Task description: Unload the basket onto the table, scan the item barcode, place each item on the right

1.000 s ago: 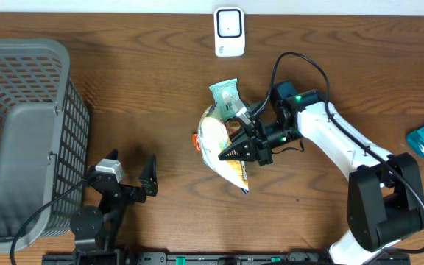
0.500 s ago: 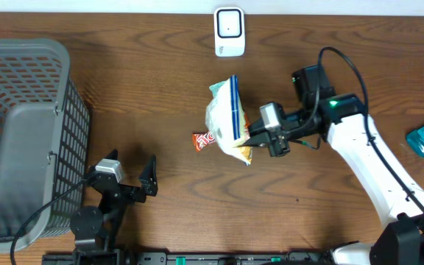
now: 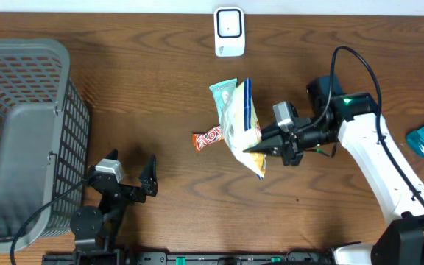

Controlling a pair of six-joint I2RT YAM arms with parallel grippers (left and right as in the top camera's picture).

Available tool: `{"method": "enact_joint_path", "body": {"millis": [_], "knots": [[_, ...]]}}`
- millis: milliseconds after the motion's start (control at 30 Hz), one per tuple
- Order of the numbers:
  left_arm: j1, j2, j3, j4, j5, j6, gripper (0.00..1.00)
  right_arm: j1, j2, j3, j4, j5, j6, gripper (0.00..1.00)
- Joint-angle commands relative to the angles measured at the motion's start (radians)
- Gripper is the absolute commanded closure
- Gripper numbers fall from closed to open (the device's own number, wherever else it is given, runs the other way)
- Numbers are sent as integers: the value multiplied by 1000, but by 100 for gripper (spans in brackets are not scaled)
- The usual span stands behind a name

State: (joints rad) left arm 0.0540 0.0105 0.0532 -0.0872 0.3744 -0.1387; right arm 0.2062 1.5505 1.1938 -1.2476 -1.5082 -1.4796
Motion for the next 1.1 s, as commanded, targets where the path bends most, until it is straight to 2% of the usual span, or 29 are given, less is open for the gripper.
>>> {"method": "enact_joint_path", "body": {"millis": [0,200,367,567,667,733,767,800,833,1067], "knots": [[-5,-6,-17,-29,2,-9,2,7,-26,-56,-40,-55,-33,99],[-5,-6,-17,-29,2,-9,2,7,-27,-119,-223,-55,-21,99],[-5,-6,-17,-29,2,-9,2,10,-28,-124,-455,-35,-263,99],[-5,-6,-17,-29,2,-9,2,-16,-34,-124,-452,26,-193,99],[-5,-6,-17,-29,2,-9,2,-23,-31,-125,-395,157,-171,99],[-5,-6,-17,-29,2,-9,2,-23,-18,-130,-289,255,-13,99],[-5,-6,-17,-29,2,-9,2,-23,-3,-140,-184,235,166,99],[-5,-6,-17,-29,2,-9,2,-21,6,-146,-127,201,260,99],[-5,-6,-17,-29,2,-9,2,-6,36,-166,2,117,464,99],[-5,-6,-17,-29,2,-9,2,71,240,-183,446,22,1357,99]]}}
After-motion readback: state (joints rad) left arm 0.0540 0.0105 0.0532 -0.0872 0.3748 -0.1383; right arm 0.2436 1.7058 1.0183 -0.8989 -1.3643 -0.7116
